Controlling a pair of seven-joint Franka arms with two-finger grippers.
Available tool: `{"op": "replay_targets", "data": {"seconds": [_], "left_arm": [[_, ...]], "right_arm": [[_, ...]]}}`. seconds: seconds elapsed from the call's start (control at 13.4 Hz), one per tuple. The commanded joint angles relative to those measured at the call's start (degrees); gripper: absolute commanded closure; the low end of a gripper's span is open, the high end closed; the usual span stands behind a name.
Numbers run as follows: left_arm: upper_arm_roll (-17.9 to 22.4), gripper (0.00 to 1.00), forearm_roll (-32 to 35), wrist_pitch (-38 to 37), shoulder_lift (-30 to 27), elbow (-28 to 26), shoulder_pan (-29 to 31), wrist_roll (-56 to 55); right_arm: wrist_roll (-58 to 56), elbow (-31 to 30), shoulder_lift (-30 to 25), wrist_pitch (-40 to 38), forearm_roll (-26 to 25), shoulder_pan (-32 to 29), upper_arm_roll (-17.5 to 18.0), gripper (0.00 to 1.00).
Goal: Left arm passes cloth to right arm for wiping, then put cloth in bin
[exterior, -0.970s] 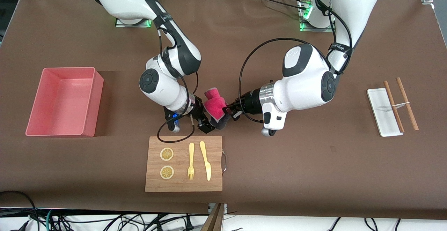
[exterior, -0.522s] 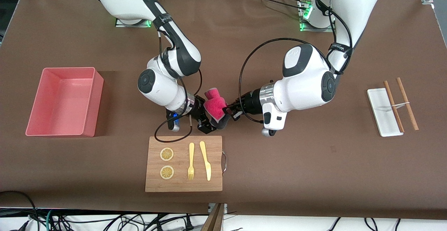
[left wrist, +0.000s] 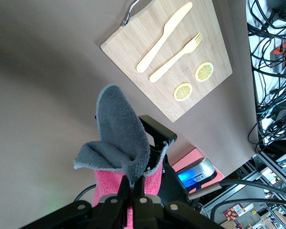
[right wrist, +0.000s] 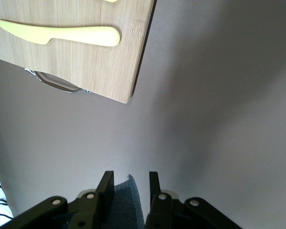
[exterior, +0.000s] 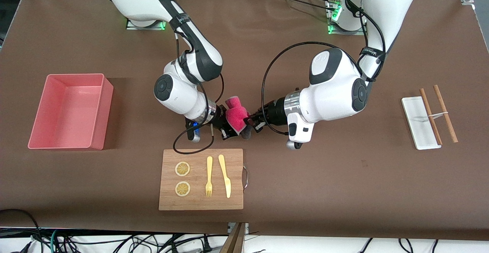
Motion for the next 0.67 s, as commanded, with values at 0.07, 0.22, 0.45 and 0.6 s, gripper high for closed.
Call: {"op": "replay_targets", "data": {"seconds": [0.07,0.22,0.45,0.6], "left_arm": [[0.22,1.00,-1.38,0.03,1.02,1.97,-0.46,0.31],[0.22,1.00,-1.38,0.03,1.02,1.97,-0.46,0.31],[0.22,1.00,-1.38,0.03,1.02,1.89,-0.46,0.39],[0.22,1.00,-1.38,0.03,1.11,1.97,-0.46,0.39]], "right_arm": [[-0.54,-1.26,-1.06,1.04,2.95,0.04,0.29,0.70],[-0.54,-1.26,-1.15,1.04,2.96,0.04,0.29,0.89],[-0.54,-1.00,-1.15,0.95,3.05,0.04,0.56,1.00],[-0.54,-0.83,-1.15,0.95,4.18,-0.04,0.65,1.00]]}}
